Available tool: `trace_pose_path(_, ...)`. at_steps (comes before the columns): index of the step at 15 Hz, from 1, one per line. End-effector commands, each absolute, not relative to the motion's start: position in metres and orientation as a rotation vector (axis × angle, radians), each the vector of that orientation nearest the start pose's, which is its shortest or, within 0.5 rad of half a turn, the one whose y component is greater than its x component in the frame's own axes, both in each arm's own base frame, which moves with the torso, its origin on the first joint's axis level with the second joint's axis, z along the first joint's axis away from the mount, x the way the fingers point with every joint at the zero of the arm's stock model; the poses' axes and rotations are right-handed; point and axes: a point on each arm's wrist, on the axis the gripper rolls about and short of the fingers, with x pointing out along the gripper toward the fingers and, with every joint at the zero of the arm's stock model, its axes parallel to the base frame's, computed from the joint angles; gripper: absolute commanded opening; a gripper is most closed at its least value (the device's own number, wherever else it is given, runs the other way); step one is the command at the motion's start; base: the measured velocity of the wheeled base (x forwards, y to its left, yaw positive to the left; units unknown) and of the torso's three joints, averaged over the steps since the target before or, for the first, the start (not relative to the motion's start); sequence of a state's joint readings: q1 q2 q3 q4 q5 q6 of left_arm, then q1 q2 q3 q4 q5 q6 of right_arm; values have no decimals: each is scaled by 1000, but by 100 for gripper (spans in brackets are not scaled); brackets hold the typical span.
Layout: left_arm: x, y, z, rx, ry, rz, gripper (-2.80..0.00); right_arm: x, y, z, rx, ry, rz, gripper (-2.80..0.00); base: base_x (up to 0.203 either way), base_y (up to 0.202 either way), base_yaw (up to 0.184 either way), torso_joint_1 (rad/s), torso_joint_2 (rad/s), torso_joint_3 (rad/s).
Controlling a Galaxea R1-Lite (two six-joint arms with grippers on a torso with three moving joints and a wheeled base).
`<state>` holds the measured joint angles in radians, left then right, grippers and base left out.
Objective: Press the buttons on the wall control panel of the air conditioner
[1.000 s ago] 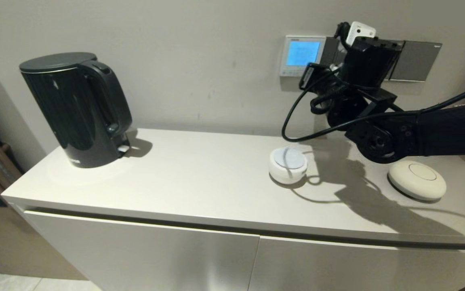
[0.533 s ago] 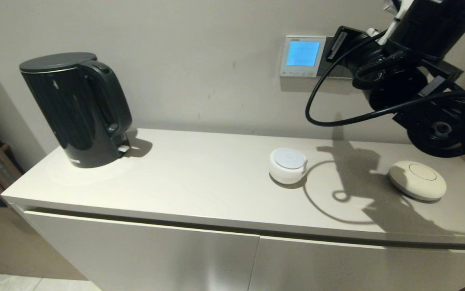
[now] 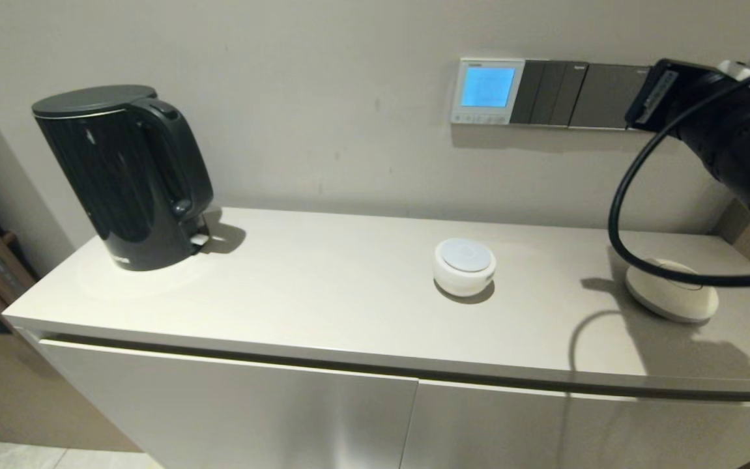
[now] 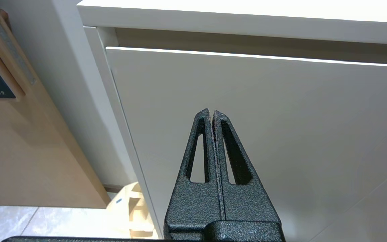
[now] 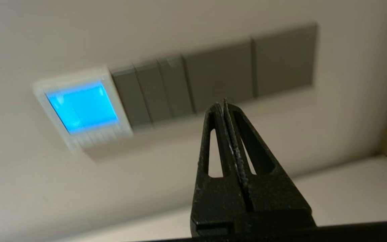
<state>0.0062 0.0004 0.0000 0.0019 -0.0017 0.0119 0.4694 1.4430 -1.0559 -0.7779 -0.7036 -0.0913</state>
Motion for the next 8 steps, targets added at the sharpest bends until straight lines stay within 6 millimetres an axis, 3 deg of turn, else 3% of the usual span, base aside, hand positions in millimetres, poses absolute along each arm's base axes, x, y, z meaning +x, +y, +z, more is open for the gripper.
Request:
trace_pose_path(1,-23,0,75,12,2,6,-280,188,78,318,107,-282,-249,-280,0,0,0,0,0,0)
trace_pose_path(4,-23,0,75,12,2,6,-280,164,65,270,80,-191,-249,-280,0,0,0,0,0,0)
trace_pose_path(8,-23,0,75,12,2,5,-280,153,44,211,97,-88,-337,-280,0,0,0,0,0,0)
